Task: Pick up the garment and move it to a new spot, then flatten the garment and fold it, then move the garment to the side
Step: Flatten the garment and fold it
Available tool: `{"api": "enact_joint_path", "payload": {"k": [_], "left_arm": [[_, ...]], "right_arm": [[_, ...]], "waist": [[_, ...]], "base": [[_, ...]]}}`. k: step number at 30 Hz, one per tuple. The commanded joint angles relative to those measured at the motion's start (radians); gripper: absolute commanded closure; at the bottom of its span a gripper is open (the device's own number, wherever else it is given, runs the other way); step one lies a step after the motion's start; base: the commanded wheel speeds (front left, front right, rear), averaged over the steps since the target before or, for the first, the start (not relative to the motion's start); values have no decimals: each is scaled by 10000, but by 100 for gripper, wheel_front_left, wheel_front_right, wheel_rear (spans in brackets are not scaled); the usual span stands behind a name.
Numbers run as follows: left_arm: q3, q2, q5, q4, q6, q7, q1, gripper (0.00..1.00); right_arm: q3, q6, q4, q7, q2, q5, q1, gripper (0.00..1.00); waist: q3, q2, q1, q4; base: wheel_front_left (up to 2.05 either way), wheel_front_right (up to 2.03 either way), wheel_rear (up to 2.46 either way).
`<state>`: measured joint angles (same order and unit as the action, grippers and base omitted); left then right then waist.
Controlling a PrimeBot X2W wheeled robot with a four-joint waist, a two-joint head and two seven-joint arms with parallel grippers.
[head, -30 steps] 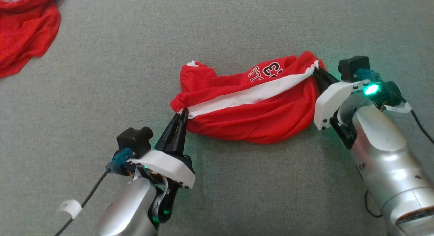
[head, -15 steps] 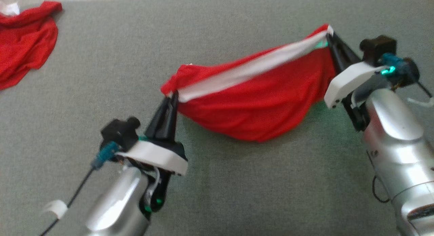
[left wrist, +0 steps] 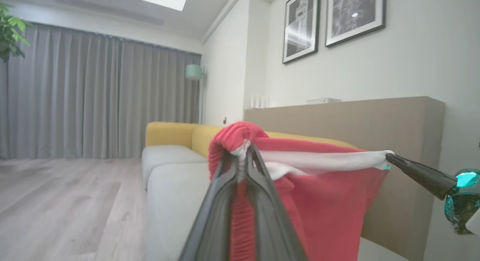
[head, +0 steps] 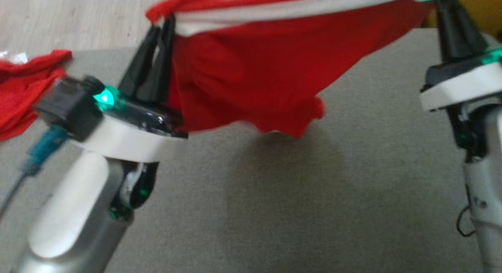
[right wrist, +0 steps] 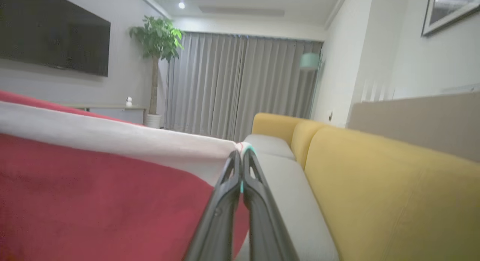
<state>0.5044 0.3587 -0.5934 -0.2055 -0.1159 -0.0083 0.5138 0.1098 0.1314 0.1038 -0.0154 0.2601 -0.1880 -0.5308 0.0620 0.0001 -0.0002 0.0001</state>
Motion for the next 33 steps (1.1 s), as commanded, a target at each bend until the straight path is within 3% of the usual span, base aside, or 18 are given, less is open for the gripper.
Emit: {"api": "enact_joint_path", "payload": {"k": [1,6,10,15,20,25,29,33], "left_arm": [[-600,346,-11,-480,-56,126,727,100],[-758,796,-32,-1241,-51,1139,1605,100],[-753,867,-221,-888,86,1693,2240,100],[-631,811,-343,439,445,2056,3173,100],[-649,698,-116,1931,903,1821,4630,100],[-771,269,-30,2892,1164,1189,5898,100],[-678,-85,-159,3315,1288,773,5861,100],[-433,-260,-327,3558,1340,415,4822,100]], "right_arm": [[-4,-7,-659,-193,-46,87,-82,100],[-446,-7,-3239,-1518,-322,284,582,100],[-582,-7,-3827,-2206,-525,264,518,100],[-465,-7,-2835,-2199,-500,428,-462,100],[-471,-7,-1084,-1233,-765,999,-2489,100],[-677,-7,-244,-264,-1293,1712,-4056,100],[-582,-7,-21,149,-1530,1975,-3831,100],[-437,-7,82,412,-1638,1923,-2667,100]], "waist": [[-152,-1,2,-154],[-63,-1,2,-370],[437,-1,2,-547],[1519,-1,2,-806],[2450,-1,2,-1124],[2820,-1,2,-1294],[3005,-1,2,-1281],[3089,-1,2,-1270]], "base": [[0,0,0],[0,0,0],[0,0,0],[0,0,0],[0,0,0],[0,0,0],[0,0,0],[0,0,0]]}}
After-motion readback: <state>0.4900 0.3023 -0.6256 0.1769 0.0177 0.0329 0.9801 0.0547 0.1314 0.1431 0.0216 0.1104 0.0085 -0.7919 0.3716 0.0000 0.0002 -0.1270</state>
